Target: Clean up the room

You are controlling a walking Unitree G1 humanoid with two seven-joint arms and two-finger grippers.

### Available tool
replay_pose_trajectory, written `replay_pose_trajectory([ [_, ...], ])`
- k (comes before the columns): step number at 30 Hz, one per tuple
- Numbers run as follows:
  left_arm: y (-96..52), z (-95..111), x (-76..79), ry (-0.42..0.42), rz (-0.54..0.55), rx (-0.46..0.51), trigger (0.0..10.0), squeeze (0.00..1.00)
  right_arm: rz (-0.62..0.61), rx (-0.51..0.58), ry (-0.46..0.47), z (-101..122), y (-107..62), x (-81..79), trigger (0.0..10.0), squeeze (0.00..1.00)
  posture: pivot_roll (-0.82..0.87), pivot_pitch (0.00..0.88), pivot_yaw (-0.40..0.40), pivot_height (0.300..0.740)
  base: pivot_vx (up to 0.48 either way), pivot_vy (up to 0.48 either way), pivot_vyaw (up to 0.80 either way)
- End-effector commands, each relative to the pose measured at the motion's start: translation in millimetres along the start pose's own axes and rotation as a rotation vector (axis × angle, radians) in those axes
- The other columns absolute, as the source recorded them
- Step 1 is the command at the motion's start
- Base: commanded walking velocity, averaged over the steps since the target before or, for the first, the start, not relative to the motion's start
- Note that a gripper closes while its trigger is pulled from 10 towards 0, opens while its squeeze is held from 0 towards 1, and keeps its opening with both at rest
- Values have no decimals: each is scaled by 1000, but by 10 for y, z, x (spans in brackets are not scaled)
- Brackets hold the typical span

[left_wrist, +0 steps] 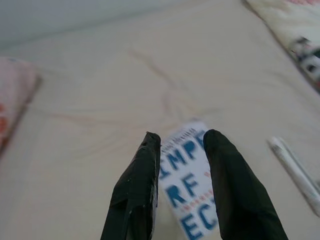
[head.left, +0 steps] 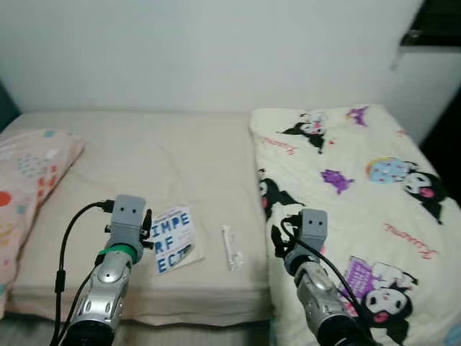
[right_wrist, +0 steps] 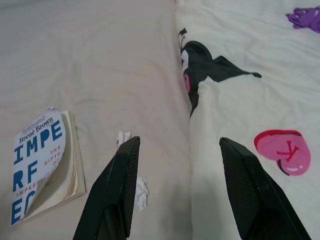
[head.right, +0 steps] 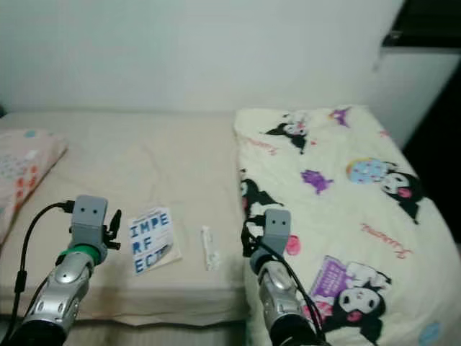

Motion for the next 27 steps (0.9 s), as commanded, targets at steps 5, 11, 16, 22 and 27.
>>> replay_pose_trajectory([
  [5,-37,-122,136,4,-47,-39,10000,0,-72,19,-22,-3,-29,102,10000,0,67,0,78,740,0,0,0],
  [11,-58,-117,297,-12,-138,-36,10000,0,-144,93,-23,113,-38,228,10000,0,58,0,83,740,0,0,0],
  [16,-80,-85,505,-43,-261,-24,10000,0,-187,94,-58,98,-66,304,10000,0,40,0,94,740,0,0,0],
  [22,-55,-65,523,25,-256,-10,10000,0,-175,67,-38,17,-90,303,10000,0,28,0,107,740,0,0,0],
  [27,-41,-54,465,84,-230,4,10000,0,-134,34,-9,-87,-118,246,10000,0,29,0,116,736,0,0,0],
])
Point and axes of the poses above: a point about 5 cm out from each wrist's last joint towards the gripper, its own y axis pointing out of the wrist towards the gripper, its own z axis along the axis of the wrist's last joint, x = y × z, the point moved 2 cm from there along y, pointing out of the wrist towards the gripper, and after that the axes turned 3 degrees about -y, right-handed, at the moved point
